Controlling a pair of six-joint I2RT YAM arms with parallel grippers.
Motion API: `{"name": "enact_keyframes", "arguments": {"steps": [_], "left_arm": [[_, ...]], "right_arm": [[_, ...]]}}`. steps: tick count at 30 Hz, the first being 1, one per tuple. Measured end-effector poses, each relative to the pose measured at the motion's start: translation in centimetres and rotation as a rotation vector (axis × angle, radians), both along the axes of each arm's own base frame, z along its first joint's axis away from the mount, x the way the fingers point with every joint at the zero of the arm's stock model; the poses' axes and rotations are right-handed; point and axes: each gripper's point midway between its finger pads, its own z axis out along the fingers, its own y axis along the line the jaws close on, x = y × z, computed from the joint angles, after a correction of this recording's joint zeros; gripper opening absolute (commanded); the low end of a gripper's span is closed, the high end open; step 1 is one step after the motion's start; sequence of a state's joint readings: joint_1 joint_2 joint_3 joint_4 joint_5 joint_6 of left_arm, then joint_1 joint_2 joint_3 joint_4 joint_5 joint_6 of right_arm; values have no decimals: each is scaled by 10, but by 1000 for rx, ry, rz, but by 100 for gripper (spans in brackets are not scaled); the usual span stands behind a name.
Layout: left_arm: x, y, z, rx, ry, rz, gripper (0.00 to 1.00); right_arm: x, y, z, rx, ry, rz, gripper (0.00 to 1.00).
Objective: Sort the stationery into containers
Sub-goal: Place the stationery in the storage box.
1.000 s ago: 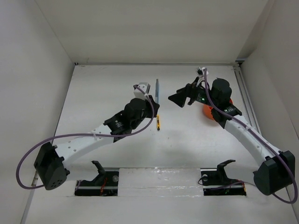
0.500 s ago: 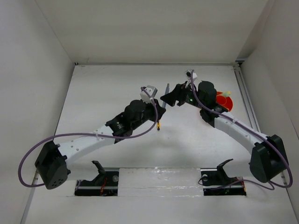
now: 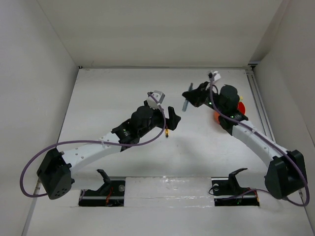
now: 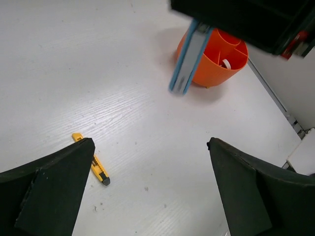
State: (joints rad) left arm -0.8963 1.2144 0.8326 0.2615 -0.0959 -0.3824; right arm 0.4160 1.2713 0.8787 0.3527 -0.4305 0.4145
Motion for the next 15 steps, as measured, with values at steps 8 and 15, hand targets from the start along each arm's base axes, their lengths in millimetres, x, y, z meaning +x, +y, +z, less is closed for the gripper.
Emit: {"name": "enact_keyframes", "arguments": {"steps": [8,15], "left_arm": [[1,0,1,-24,21,20,100],[-1,-3,3,-60,48,16,100]], "right_arm": [[49,-172,-6,-181,-160,-496,0],[53,-245,-52,-218,-95,-676,0]]}}
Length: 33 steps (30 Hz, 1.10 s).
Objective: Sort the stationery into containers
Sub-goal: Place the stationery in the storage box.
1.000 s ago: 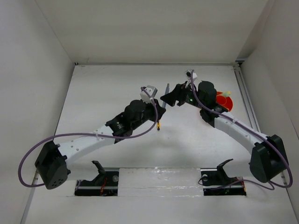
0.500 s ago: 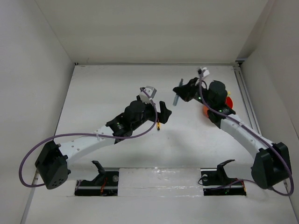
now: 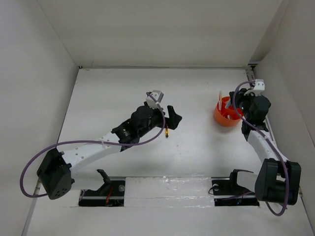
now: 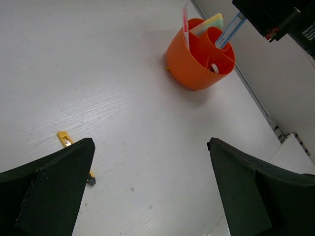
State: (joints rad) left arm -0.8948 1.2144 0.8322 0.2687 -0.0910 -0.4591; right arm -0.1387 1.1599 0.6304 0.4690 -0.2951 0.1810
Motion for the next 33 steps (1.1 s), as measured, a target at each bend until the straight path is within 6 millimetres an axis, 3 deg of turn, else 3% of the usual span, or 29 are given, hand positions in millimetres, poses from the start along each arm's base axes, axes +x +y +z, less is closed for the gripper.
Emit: {"name": "enact_keyframes", "arguments": {"steps": [4,10,15,19,21,22,23,24,29,33], "left_arm": [[-6,-6,1,-33,5,-40,100],[-14,-13,-16,-32,34,-95,100],[-15,-19,-24,-26,50,-122,100],[-14,-21,-29,-23,61,-120,100],[-14,-22,-34,-14,70,-120,100],[-14,-22,-37,-10,75,-120,100],[-13,-22,-38,-6,78,-118,100],[-13,-23,-40,-3,81,-117,100],[-3,-17,-58,40,124,-64,100],[18,-14,-81,101,190,16,100]], "right_arm": [[0,-15,-3,-2,-16,-45,0],[3,-31,4,-13,-66,-82,0],[10,-49,-13,-7,-32,-116,1],[12,-52,-23,-1,-13,-112,19],[14,-52,-25,1,-10,-107,32],[14,-51,-25,5,-12,-102,53],[15,-50,-26,11,-13,-96,67],[15,-48,-26,15,-17,-89,100],[5,-42,-18,34,-58,-77,100],[-9,-40,15,21,-136,-97,100]]}}
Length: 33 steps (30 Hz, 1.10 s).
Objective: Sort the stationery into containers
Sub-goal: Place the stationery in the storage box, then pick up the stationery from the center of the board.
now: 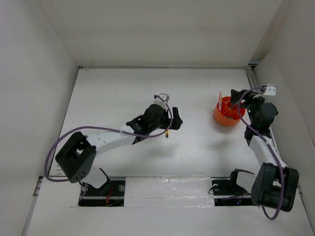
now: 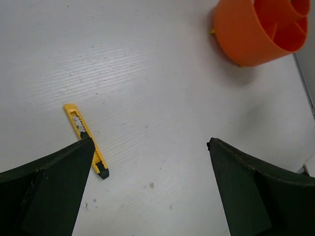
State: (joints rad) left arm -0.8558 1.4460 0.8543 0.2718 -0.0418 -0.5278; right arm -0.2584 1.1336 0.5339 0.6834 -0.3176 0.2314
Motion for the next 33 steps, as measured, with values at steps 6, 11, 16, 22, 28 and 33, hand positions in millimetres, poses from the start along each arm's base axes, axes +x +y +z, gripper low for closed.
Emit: {"name": "enact_keyframes", "arguments": {"steps": [6,11,16,22,28,33], "left_arm": [[18,-2,-41,126,102,78,100],[21,1,-69,202,171,113,92],[27,1,-85,269,226,153,84],[35,8,-105,372,285,249,68],[33,21,-121,448,331,319,32],[32,21,-123,442,353,330,0]], "right_arm": [[-17,7,56,-22,-101,-5,100],[-17,25,73,-21,-85,46,100],[-17,43,66,-14,-40,102,100],[-14,54,52,3,9,137,100],[-12,57,46,17,28,146,100],[-12,59,44,31,36,159,100]]}}
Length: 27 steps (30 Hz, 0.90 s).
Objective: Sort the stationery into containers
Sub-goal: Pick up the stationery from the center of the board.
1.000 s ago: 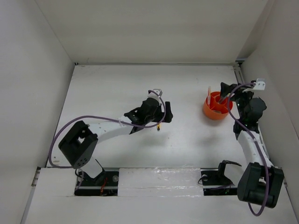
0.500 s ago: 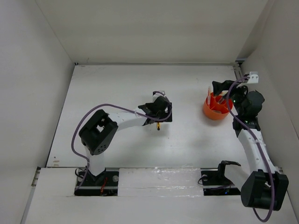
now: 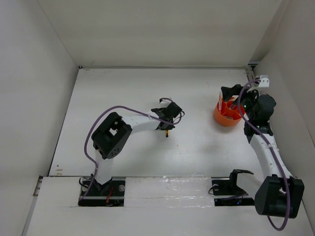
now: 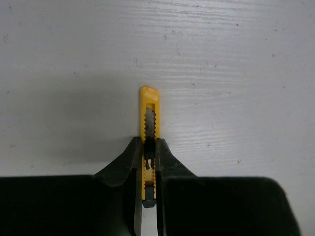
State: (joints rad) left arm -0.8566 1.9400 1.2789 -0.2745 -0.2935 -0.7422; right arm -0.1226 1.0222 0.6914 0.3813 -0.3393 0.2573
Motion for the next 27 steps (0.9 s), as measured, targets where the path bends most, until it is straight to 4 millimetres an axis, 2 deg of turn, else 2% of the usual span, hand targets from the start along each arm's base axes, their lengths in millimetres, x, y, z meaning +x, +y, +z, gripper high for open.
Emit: {"name": "enact_keyframes", "arguments": {"steps": [6,9,11,15,19,21,24,27], "left_arm": [[-8,-10,7,-15,-5,-55,0],[-15,-13,19,-38,-36,-115,0],[-18,-15,34,-72,-79,-156,0],[-11,-24,84,-172,-216,-215,0],[-1,-35,130,-263,-344,-251,0],[0,-39,141,-295,-382,-268,0],[-4,-39,147,-322,-404,-290,0],[-9,-38,148,-339,-412,-314,0]], "right_arm": [[4,13,-9,32,40,72,100],[6,35,-12,53,66,150,100],[4,57,-15,61,85,217,100],[-9,101,-23,70,127,364,100],[-22,128,-35,106,165,485,100],[-33,139,-50,141,194,548,100],[-51,153,-75,205,267,631,100],[-65,167,-82,255,301,700,100]]}}
